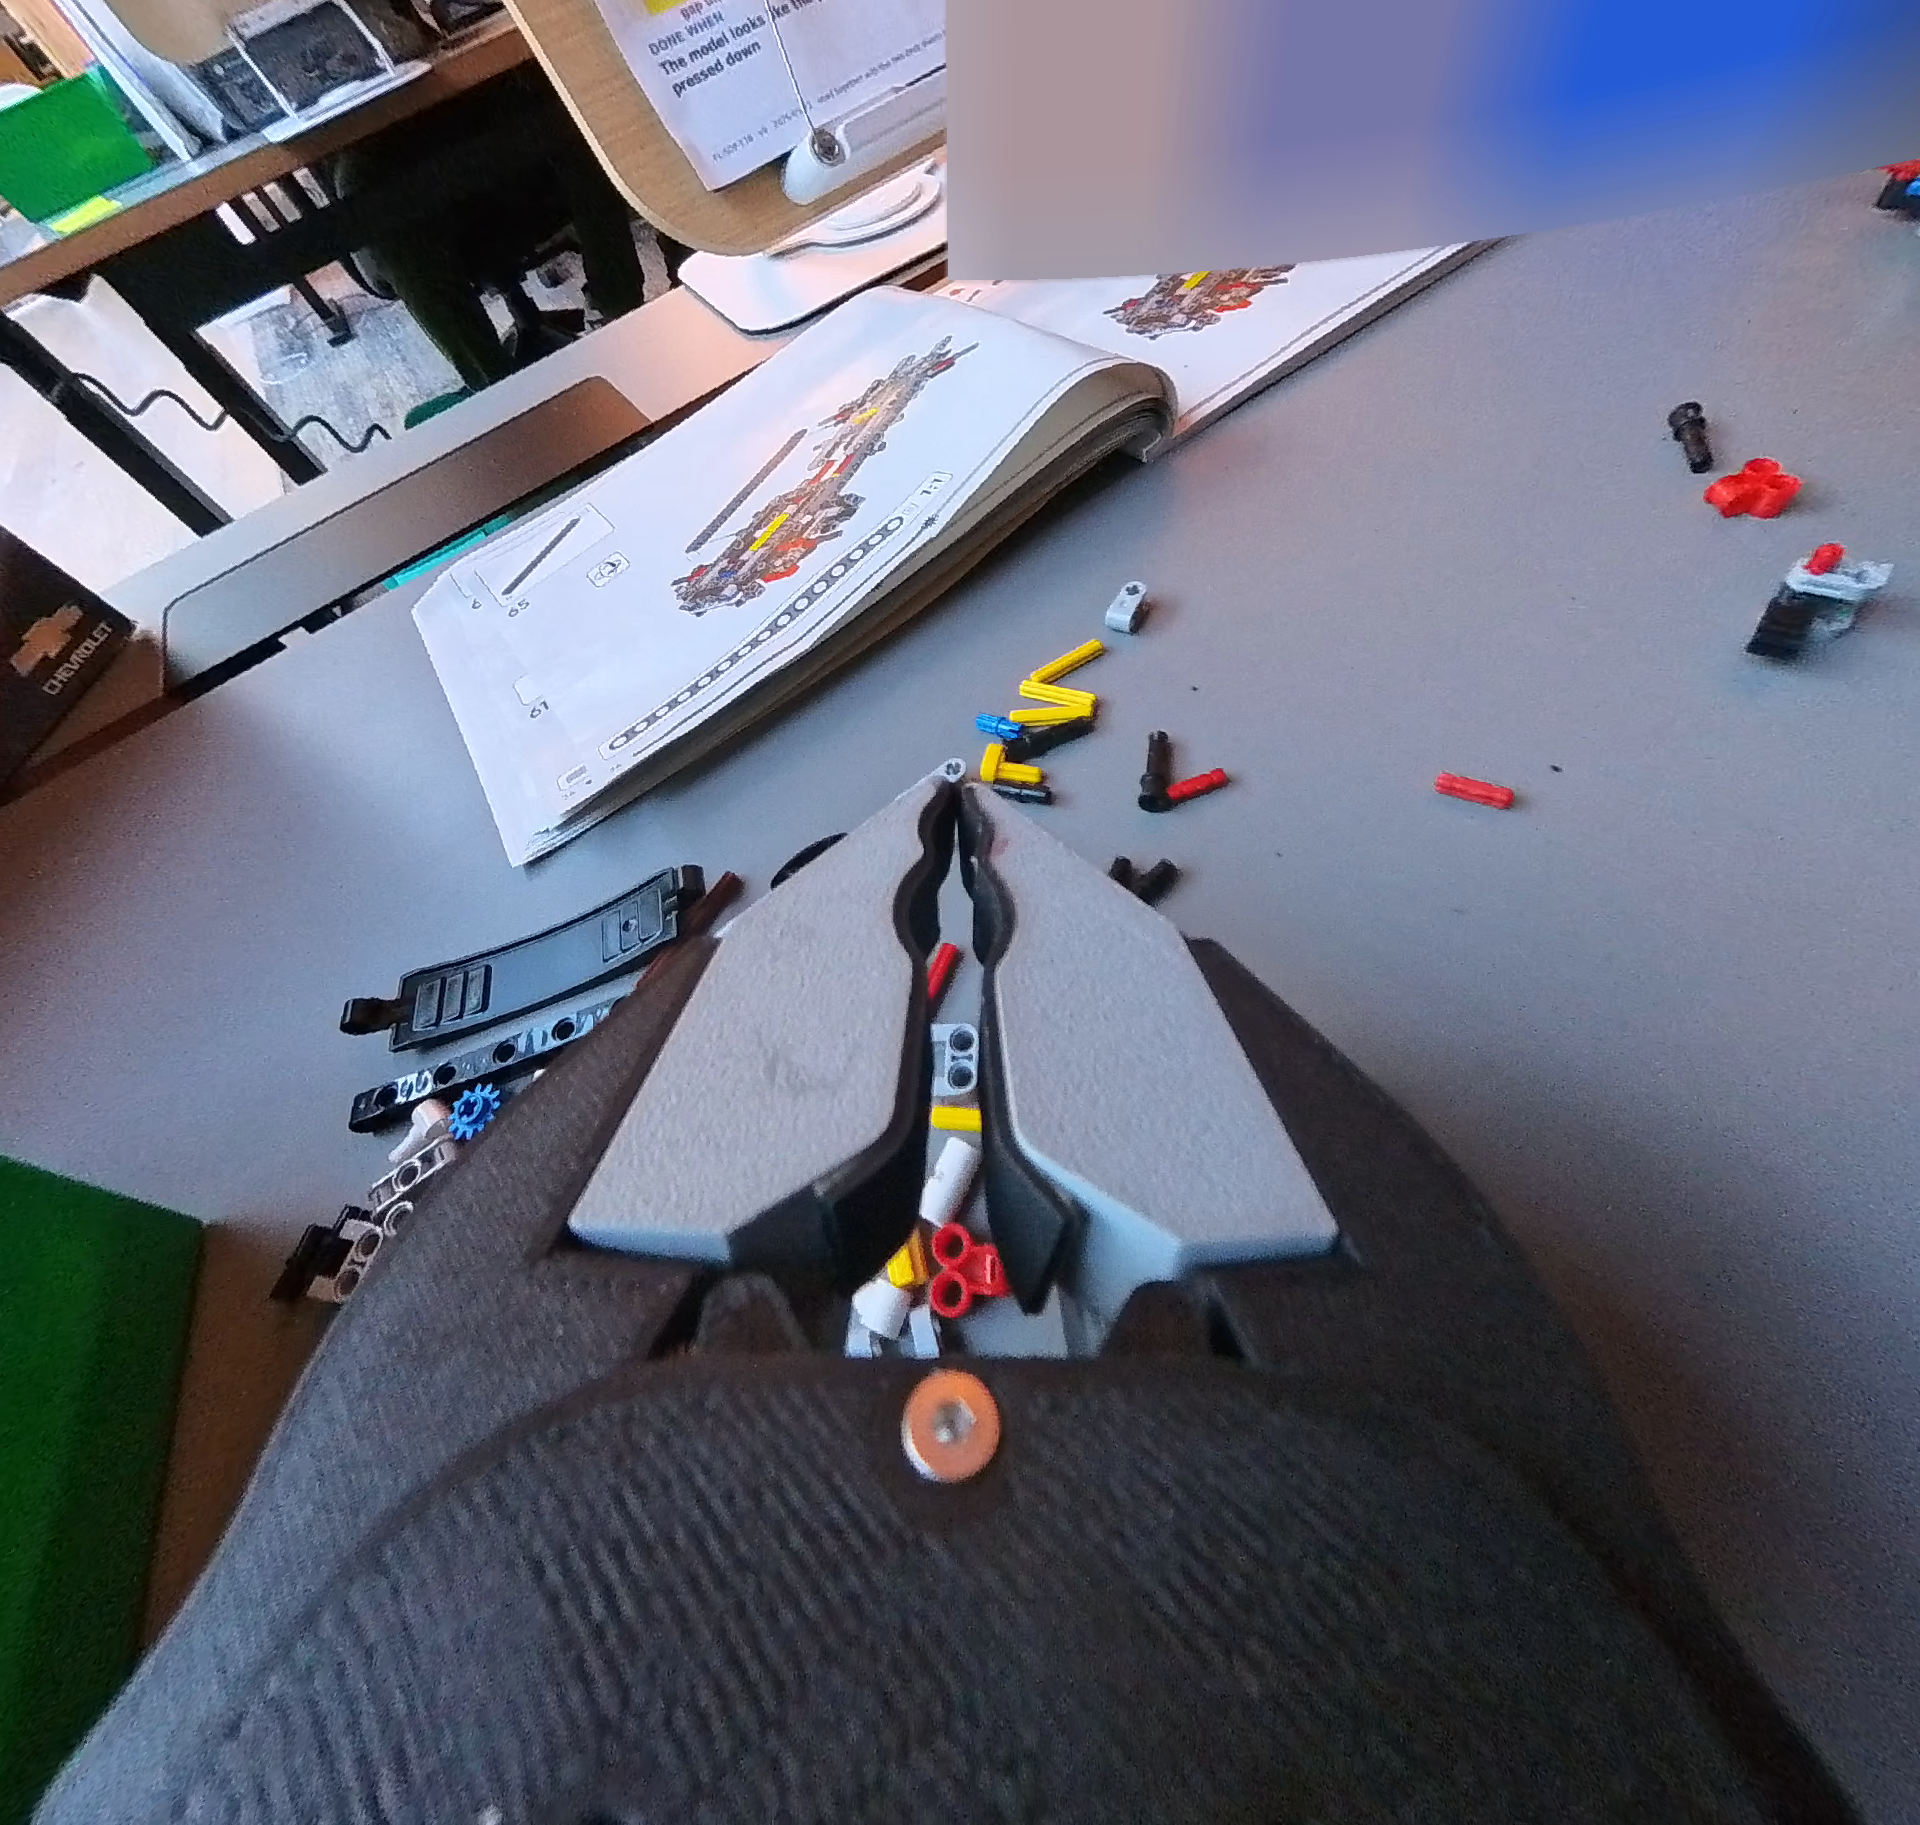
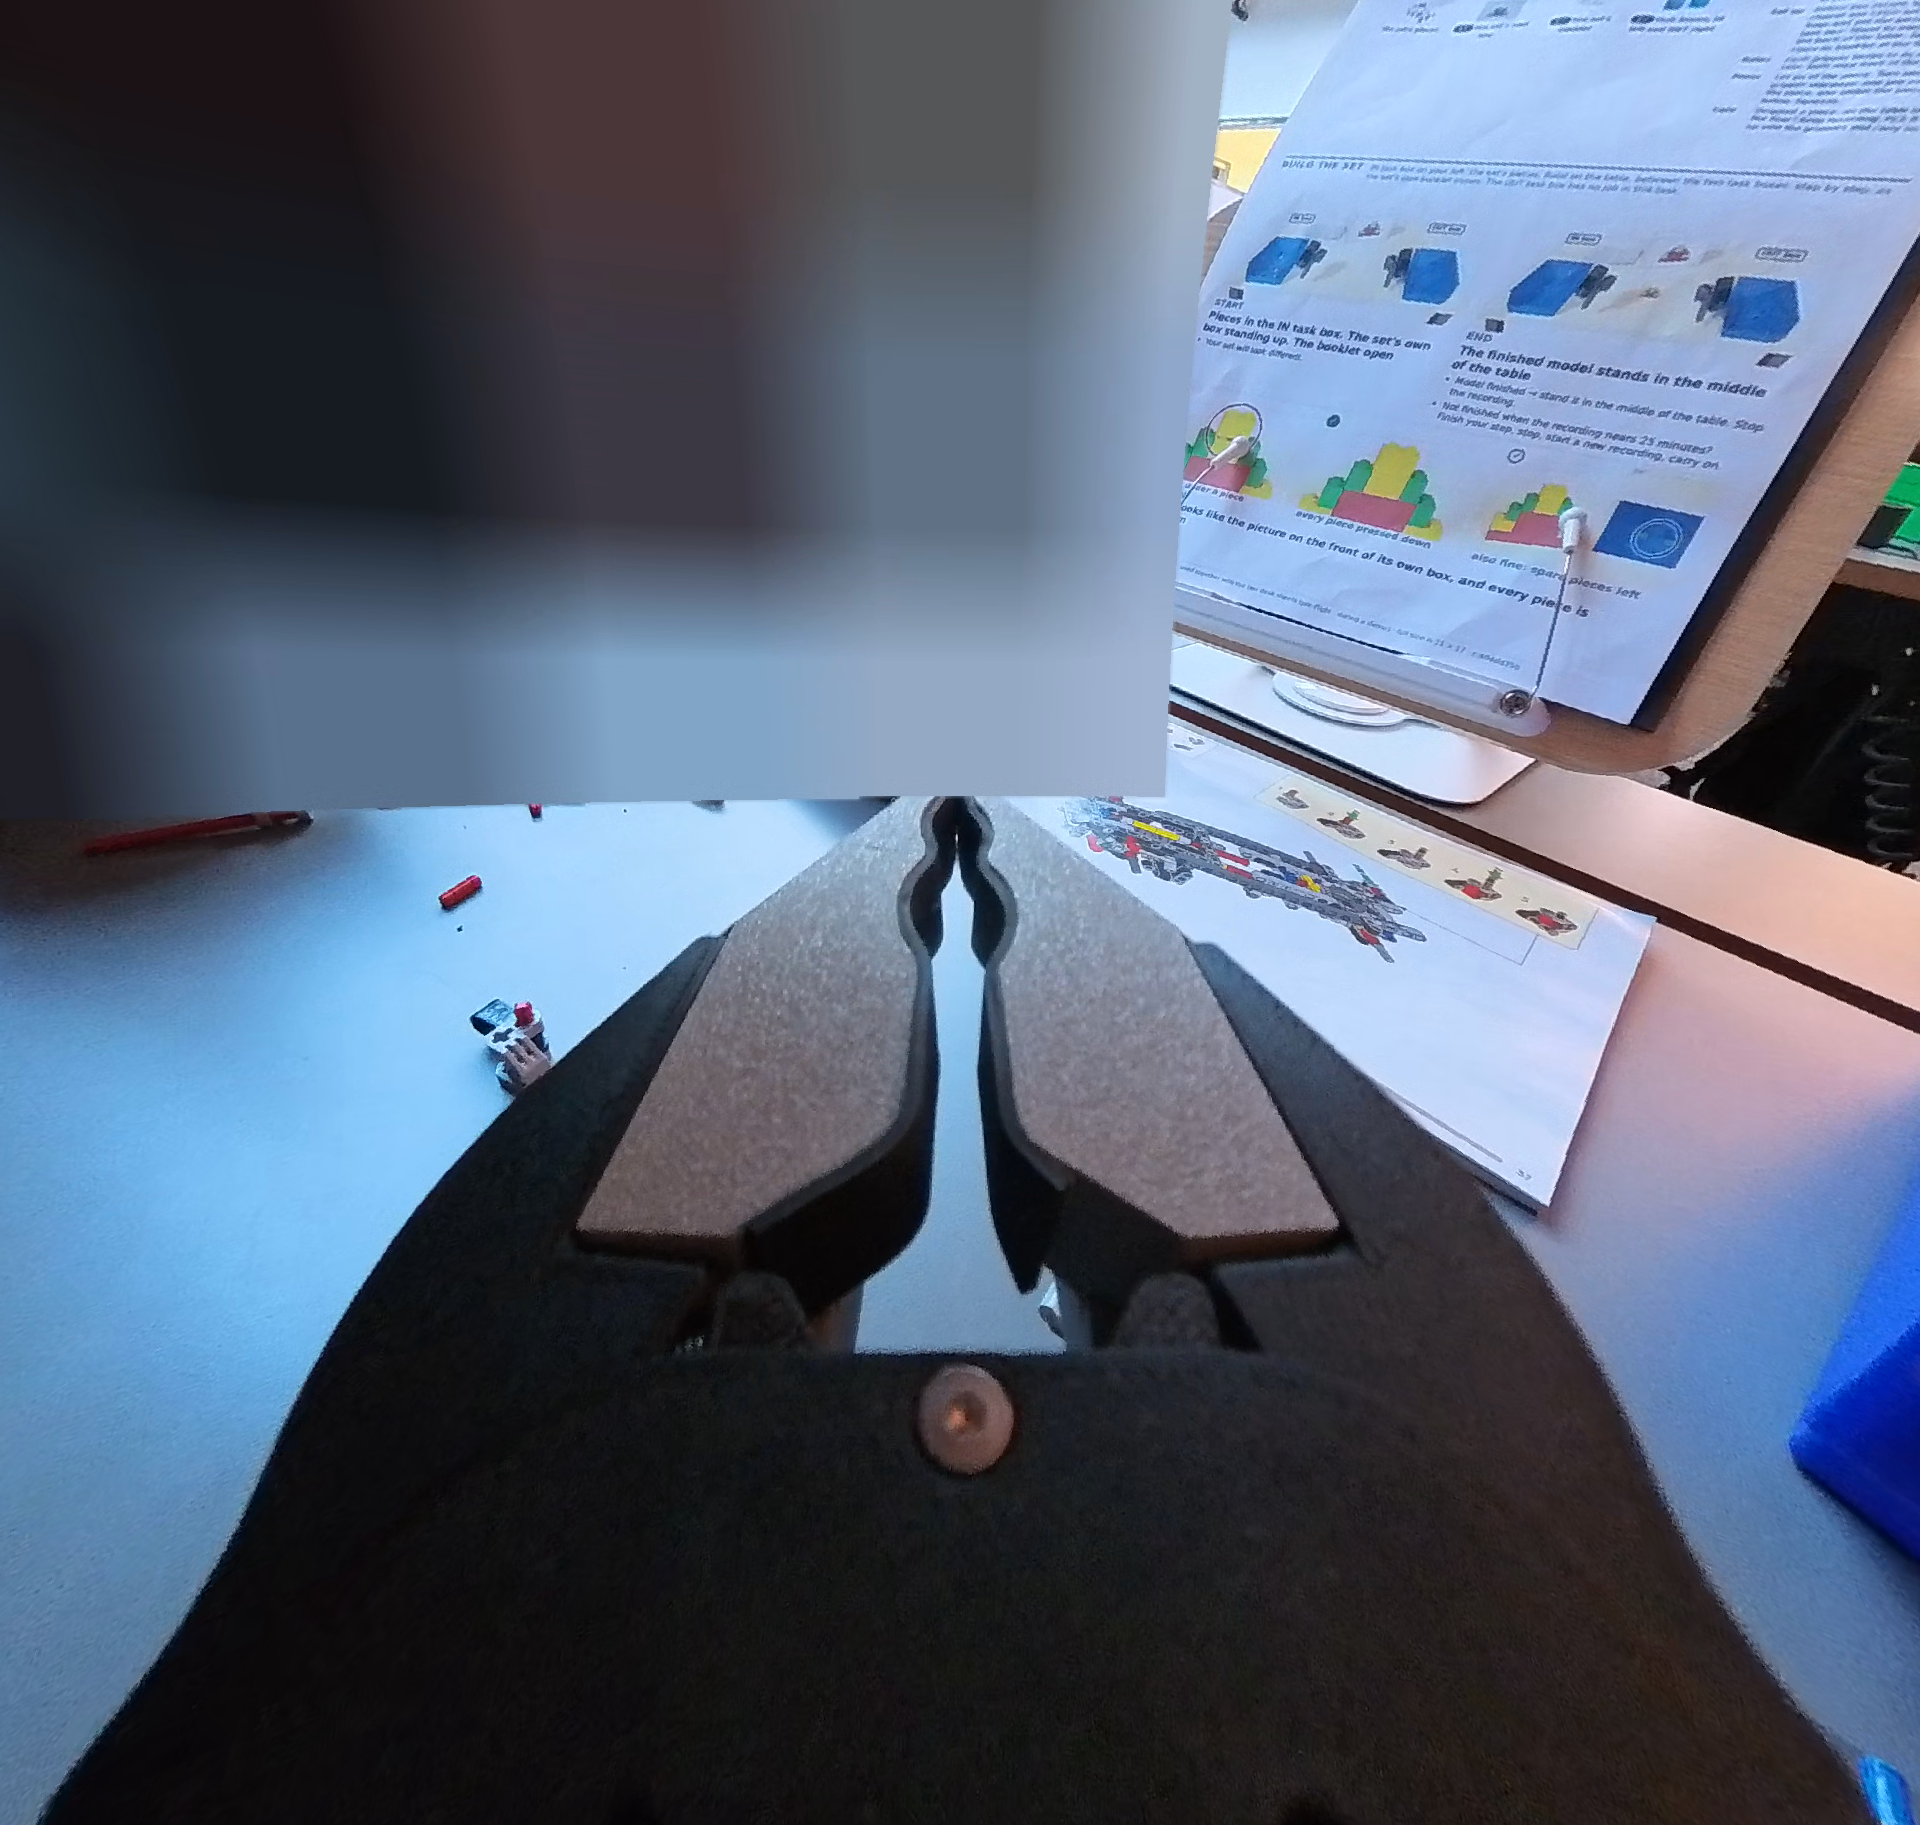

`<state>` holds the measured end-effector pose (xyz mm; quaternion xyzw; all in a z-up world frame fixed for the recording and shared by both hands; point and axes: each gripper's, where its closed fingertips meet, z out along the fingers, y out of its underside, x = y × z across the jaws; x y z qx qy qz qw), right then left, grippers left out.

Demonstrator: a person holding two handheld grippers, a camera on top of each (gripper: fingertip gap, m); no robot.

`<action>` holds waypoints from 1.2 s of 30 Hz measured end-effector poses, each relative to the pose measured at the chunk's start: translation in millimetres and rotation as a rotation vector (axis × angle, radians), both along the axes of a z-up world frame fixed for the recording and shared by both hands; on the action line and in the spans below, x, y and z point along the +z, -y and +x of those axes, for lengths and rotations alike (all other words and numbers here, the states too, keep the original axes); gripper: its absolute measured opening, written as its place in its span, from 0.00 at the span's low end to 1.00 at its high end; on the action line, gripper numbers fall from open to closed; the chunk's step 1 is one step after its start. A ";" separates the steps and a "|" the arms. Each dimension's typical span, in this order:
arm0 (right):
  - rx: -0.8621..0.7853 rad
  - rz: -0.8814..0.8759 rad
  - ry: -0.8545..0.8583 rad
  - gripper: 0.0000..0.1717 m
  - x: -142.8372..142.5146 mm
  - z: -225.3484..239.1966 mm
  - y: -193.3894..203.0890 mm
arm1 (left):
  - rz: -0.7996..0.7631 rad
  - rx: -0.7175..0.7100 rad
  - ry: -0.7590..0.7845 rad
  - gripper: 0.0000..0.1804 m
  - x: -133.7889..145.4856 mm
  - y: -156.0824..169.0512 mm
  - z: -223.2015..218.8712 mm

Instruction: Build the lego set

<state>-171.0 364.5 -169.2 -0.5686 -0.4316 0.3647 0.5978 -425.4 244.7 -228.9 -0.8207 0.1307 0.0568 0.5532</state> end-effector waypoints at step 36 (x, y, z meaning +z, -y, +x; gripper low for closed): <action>-0.003 0.081 0.098 0.00 -4.2 -5.8 7.8 | 0.060 -0.053 0.131 0.00 13.4 2.5 6.4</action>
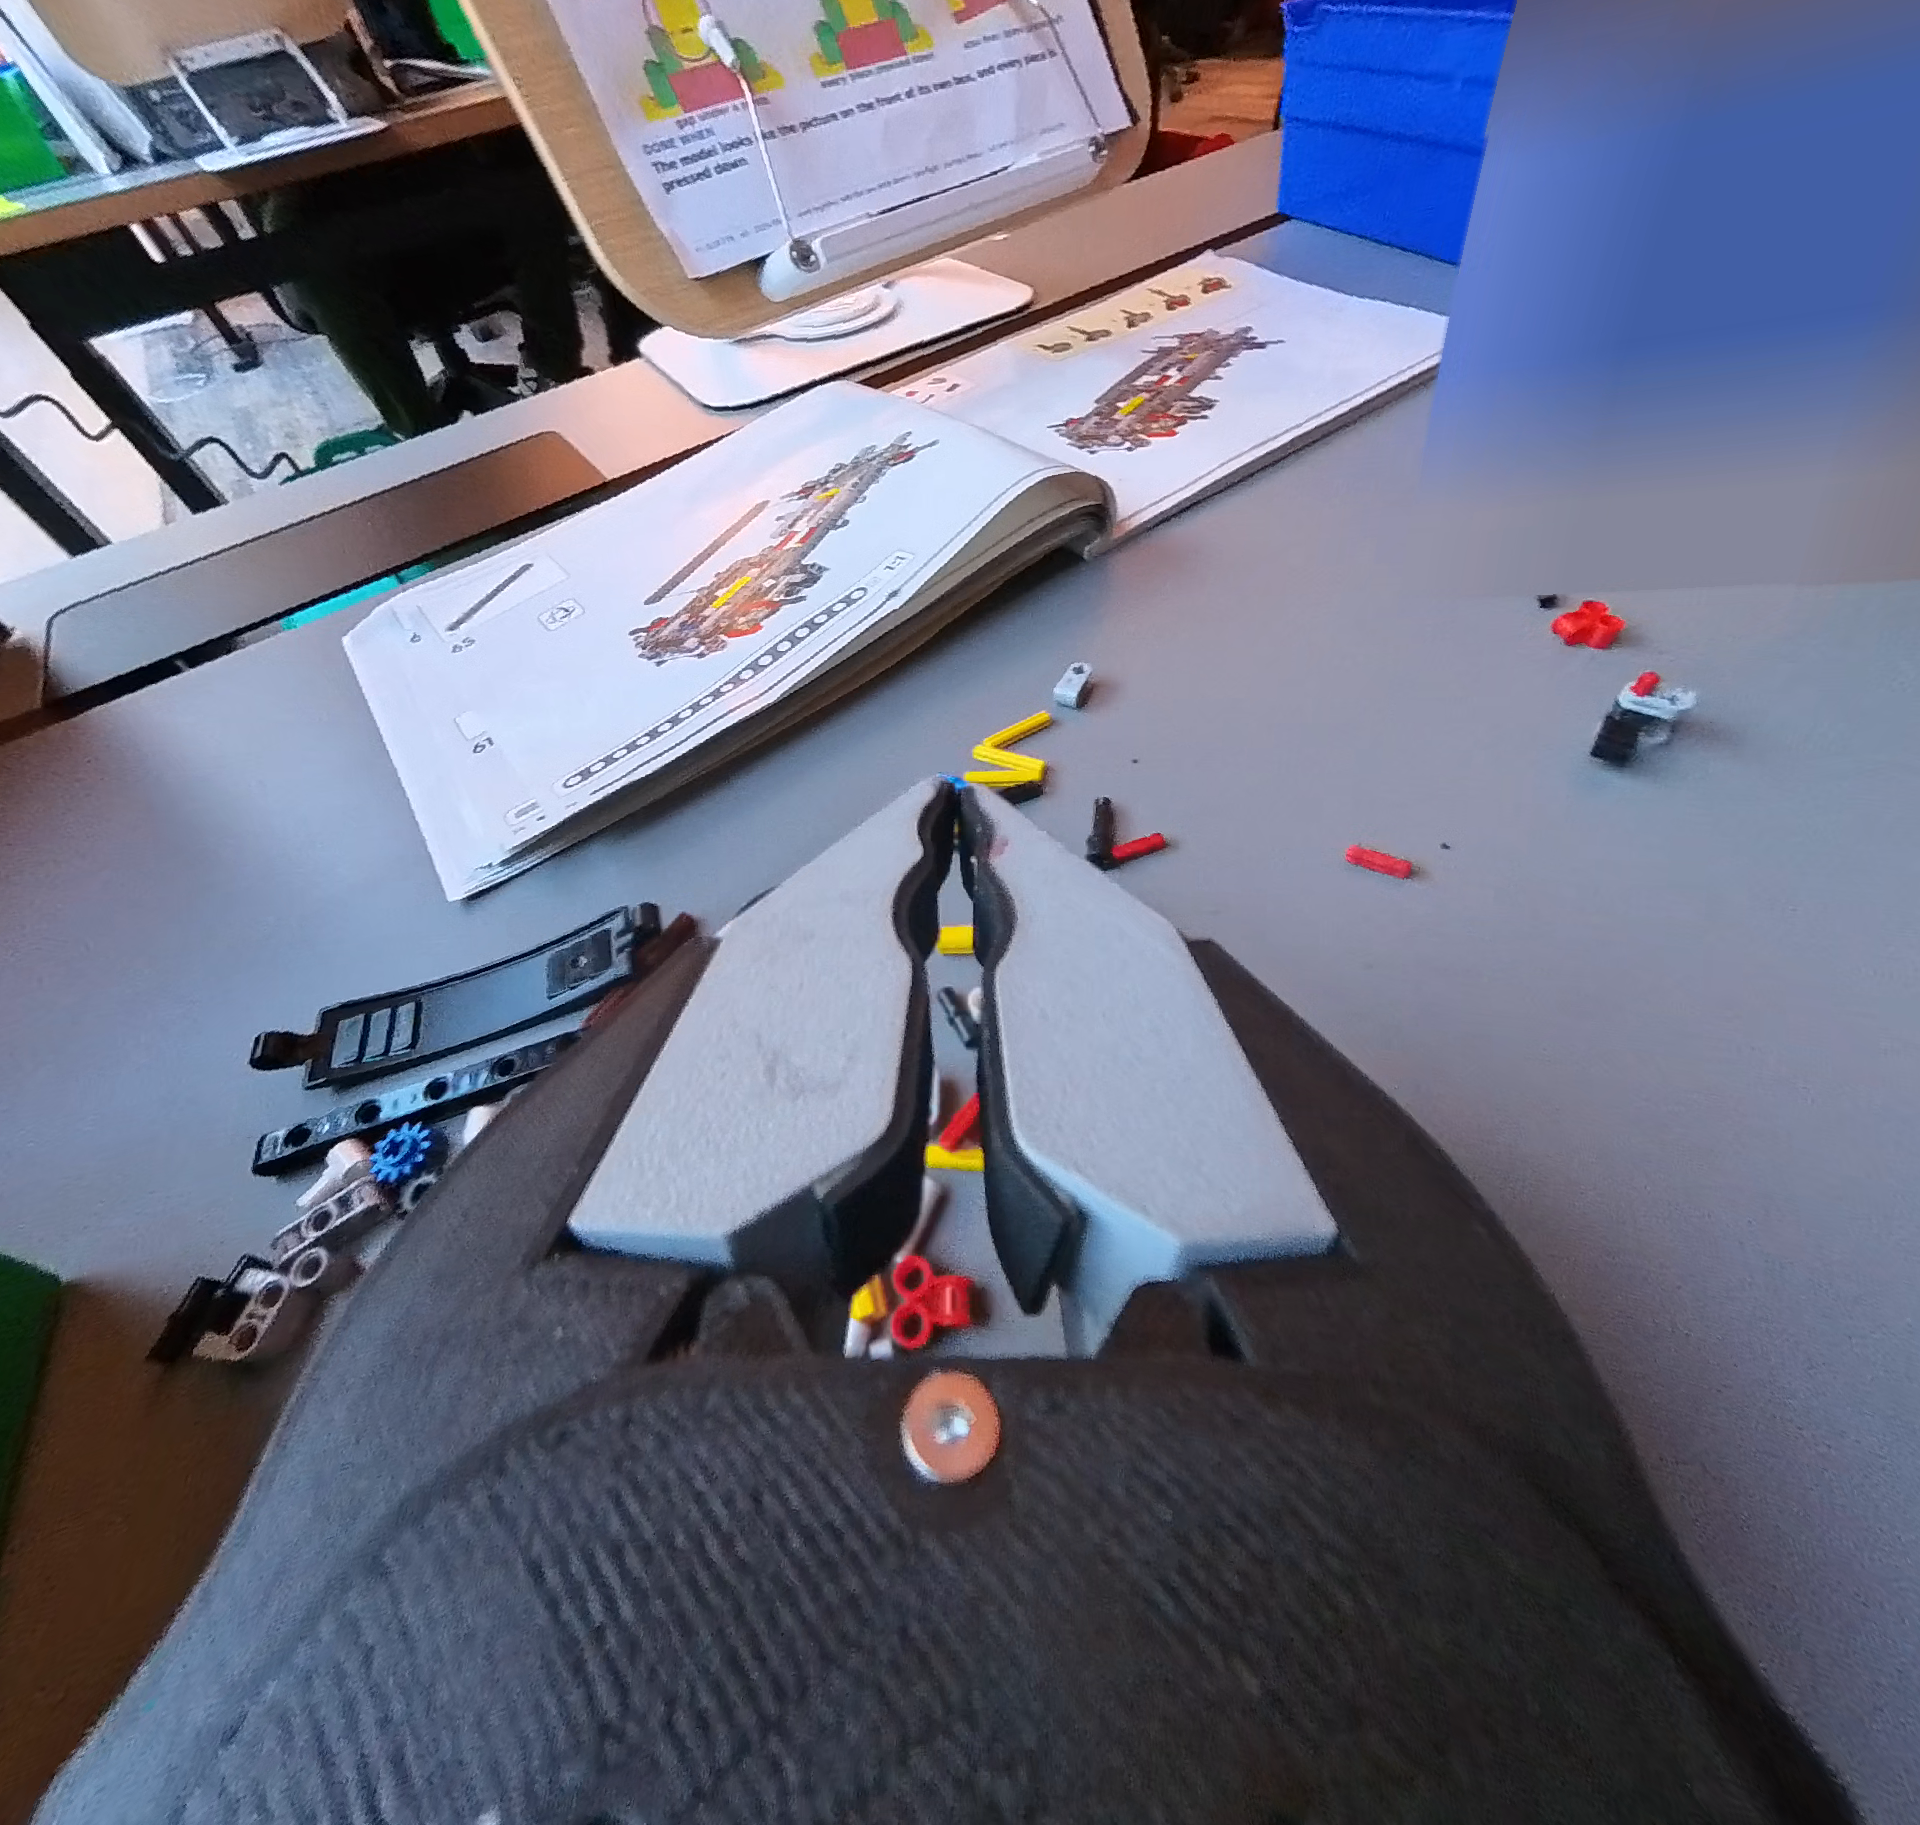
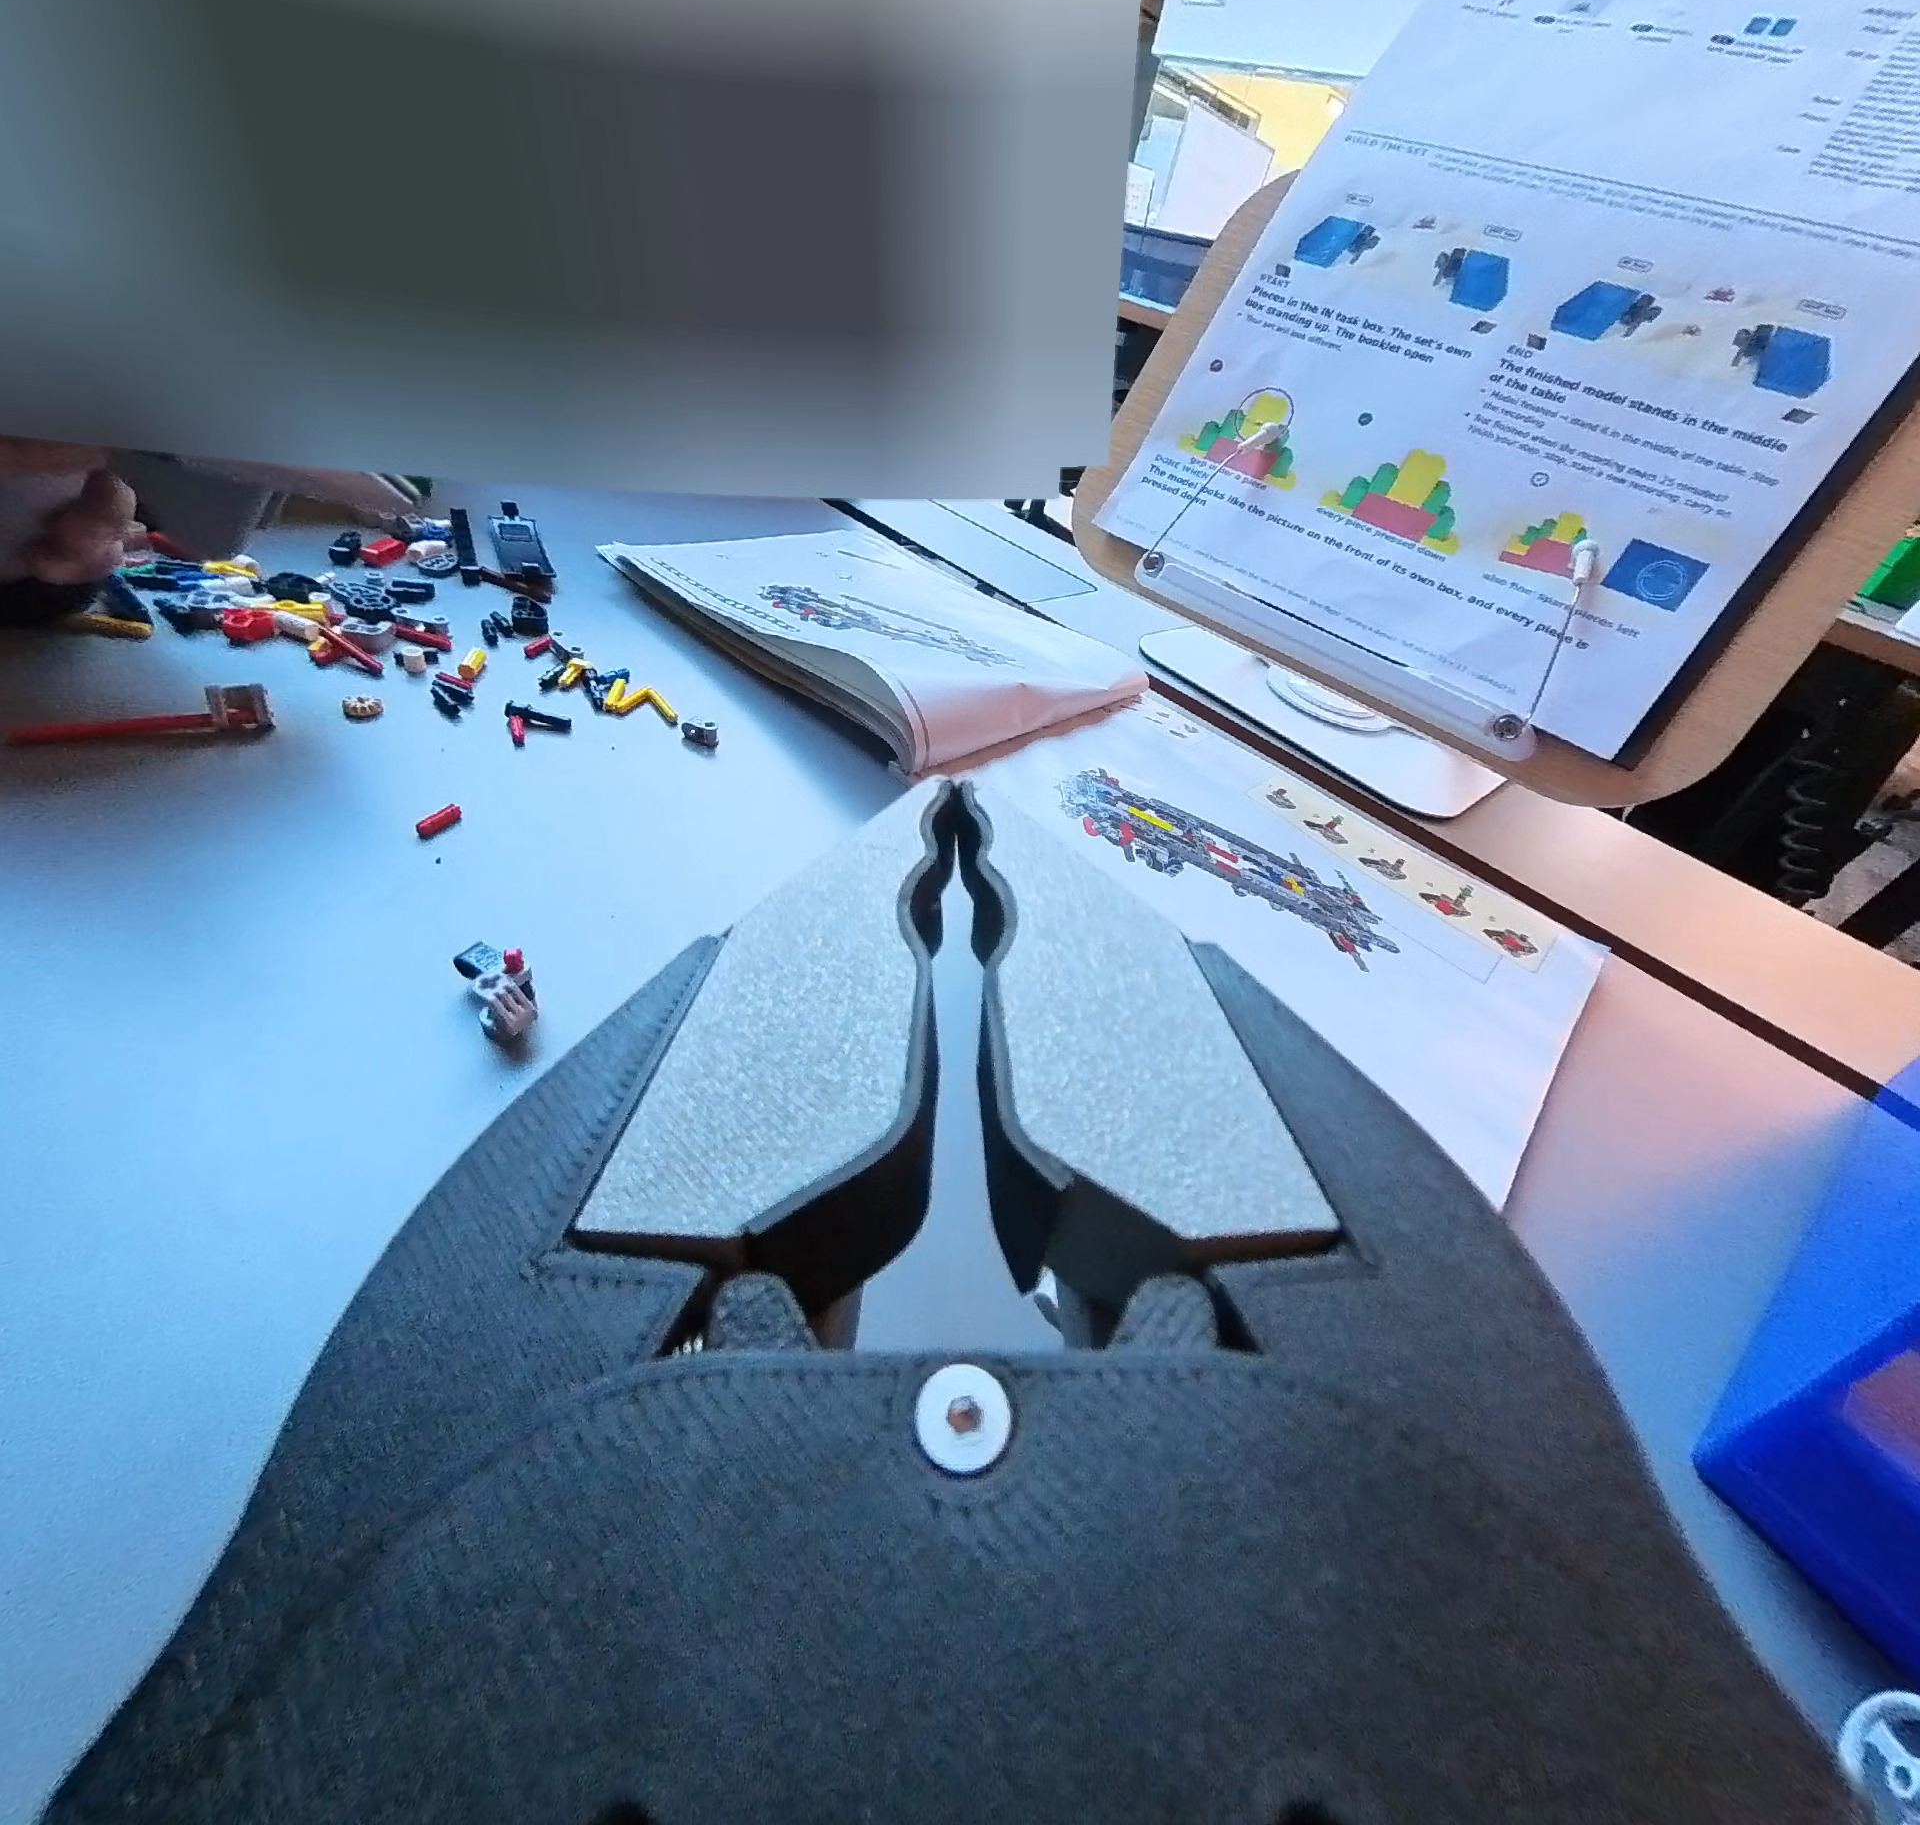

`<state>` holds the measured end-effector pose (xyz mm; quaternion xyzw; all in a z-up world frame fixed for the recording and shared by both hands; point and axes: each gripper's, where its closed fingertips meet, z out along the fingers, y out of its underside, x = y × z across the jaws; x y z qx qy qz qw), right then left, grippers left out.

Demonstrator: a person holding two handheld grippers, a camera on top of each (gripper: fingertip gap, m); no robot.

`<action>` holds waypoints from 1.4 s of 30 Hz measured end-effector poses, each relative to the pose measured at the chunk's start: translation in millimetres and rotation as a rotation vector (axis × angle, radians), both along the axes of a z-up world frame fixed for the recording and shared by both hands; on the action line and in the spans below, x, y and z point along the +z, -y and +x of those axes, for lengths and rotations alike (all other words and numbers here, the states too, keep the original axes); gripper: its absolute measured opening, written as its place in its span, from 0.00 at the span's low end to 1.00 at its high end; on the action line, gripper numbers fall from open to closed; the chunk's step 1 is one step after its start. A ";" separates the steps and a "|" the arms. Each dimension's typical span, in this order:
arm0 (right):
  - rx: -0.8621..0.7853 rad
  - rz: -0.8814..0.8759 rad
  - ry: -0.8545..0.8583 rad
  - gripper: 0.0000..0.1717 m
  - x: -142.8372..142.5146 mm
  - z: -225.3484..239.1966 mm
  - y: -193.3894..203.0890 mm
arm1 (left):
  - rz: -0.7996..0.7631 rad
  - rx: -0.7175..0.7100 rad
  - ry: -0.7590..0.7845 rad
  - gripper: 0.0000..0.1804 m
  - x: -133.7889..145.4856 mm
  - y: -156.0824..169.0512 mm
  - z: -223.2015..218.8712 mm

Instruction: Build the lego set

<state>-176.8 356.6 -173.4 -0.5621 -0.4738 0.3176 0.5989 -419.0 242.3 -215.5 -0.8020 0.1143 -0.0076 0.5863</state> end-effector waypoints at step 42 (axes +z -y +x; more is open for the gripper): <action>-0.034 0.071 0.040 0.00 0.7 1.3 5.6 | -0.282 0.196 -0.002 0.11 37.1 87.5 -95.0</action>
